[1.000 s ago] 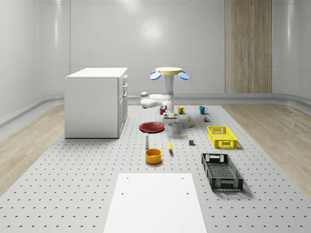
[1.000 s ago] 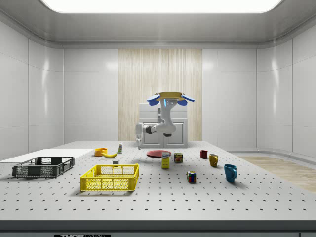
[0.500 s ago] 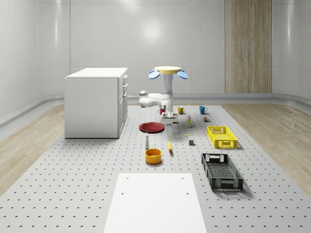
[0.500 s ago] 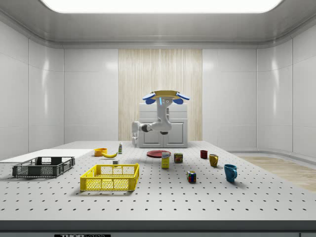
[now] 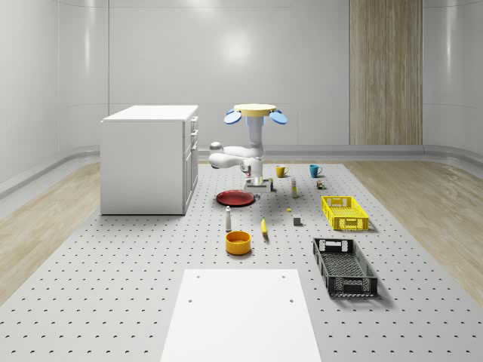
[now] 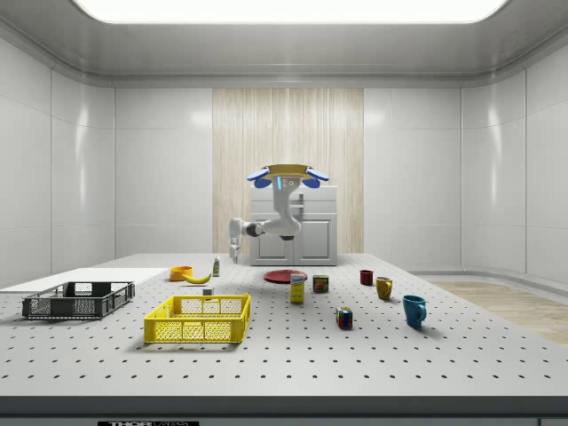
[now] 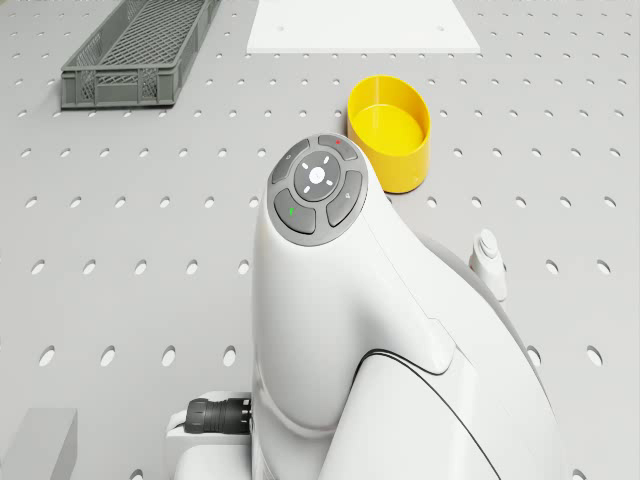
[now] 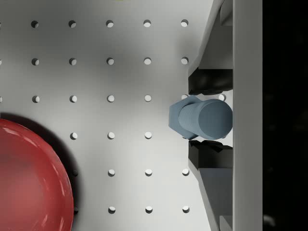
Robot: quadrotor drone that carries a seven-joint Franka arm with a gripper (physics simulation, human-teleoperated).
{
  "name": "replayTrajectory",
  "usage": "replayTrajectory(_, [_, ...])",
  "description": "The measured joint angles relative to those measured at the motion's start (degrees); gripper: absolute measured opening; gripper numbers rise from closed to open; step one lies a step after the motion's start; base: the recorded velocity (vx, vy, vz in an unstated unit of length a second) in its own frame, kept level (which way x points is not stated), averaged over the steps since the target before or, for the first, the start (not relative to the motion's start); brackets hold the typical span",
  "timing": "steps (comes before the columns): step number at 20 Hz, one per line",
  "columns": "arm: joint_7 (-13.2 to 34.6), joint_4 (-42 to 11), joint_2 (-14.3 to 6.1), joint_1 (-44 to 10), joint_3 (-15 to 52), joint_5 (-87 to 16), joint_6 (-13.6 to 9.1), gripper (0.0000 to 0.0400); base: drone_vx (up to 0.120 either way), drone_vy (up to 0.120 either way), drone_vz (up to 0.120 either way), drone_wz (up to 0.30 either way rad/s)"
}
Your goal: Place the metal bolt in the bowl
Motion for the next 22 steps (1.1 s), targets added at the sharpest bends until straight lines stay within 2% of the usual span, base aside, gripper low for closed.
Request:
replayTrajectory(19, [0.1, 0.0, -1.7, -0.1, 0.2, 0.7, 1.6, 0.0138, 0.12, -0.105, 0.0, 0.0])
replayTrajectory(22, [0.1, 0.0, -2.0, -0.1, 0.3, 0.7, 1.8, 0.0138, 0.12, -0.027, 0.0, 0.0])
